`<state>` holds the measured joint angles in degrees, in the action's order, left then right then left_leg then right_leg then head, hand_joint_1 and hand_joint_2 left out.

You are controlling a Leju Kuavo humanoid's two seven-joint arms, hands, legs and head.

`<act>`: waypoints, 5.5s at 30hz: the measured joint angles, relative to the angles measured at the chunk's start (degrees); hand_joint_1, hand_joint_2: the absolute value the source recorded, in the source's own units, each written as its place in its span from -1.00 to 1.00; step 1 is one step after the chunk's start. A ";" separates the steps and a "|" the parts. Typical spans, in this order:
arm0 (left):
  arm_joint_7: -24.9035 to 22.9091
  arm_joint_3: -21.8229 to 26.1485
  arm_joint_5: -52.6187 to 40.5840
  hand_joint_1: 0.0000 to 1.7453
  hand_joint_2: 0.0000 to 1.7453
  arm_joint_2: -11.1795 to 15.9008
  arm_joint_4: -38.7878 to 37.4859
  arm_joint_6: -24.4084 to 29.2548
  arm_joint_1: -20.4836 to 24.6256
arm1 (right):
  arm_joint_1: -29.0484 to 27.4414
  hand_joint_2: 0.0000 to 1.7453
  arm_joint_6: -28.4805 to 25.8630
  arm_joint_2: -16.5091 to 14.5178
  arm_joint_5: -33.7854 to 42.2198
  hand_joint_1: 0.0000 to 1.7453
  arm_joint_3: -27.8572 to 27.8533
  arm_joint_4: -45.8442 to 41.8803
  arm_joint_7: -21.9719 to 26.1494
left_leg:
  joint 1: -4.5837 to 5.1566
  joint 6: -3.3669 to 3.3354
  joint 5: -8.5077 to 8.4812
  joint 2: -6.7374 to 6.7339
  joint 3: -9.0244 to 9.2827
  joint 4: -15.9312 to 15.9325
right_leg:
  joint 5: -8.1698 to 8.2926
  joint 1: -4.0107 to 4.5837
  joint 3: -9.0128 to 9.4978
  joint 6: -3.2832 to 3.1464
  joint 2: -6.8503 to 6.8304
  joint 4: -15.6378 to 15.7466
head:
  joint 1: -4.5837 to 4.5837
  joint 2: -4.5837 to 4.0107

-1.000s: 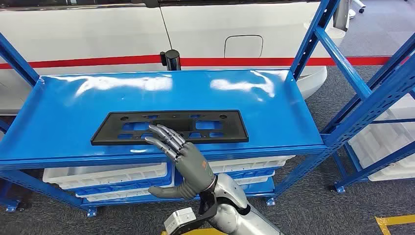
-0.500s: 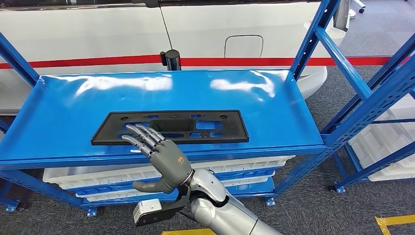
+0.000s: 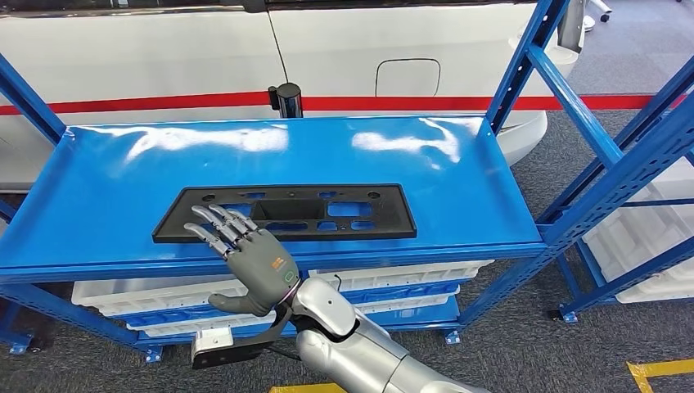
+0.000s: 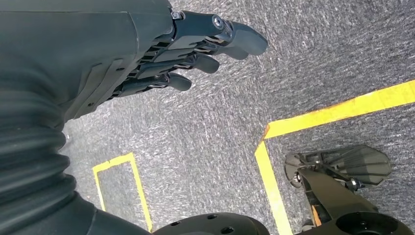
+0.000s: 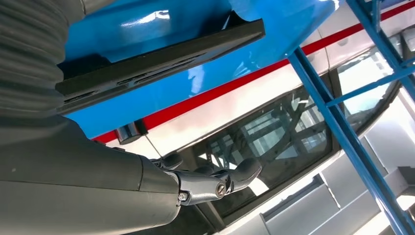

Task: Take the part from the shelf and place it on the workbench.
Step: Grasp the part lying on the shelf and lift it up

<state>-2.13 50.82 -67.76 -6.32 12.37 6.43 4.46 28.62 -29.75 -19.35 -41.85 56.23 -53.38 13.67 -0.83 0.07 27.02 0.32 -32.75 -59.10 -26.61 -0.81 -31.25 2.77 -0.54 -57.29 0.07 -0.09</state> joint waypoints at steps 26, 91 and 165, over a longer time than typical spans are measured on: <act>-0.14 0.00 -0.93 -1.00 1.00 -0.07 0.00 0.39 0.21 | 4.92 1.00 -9.40 -1.29 -21.06 -1.00 -0.37 12.38 -16.00 | 0.00 0.00 0.00 0.00 0.00 0.00 | 0.00 0.00 -0.01 0.00 0.00 0.00 | -0.01 0.00; 1.51 2.75 2.32 -1.00 1.00 -0.04 0.00 1.97 -0.21 | 13.19 1.00 16.64 -2.38 -36.59 -1.00 6.58 18.73 -41.78 | 0.00 -0.02 -0.04 0.00 0.17 0.00 | 0.01 0.00 0.14 -0.01 0.00 -0.03 | -0.01 0.00; 6.57 1.11 -6.19 -1.00 0.00 -0.91 -0.01 12.82 -0.17 | 0.03 1.00 -9.63 1.75 -37.80 1.00 -23.73 -18.41 -11.84 | 0.01 -0.01 -0.04 0.02 -0.04 -0.03 | 0.02 0.00 -0.05 -0.02 -0.01 -0.05 | -0.01 0.00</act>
<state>4.45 51.93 -73.95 -7.22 12.37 19.25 4.30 28.65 -39.38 -17.60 -79.65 32.50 -71.79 1.83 -0.82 0.05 26.98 0.34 -32.79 -59.12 -26.60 -0.81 -31.30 2.75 -0.55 -57.33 0.07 -0.09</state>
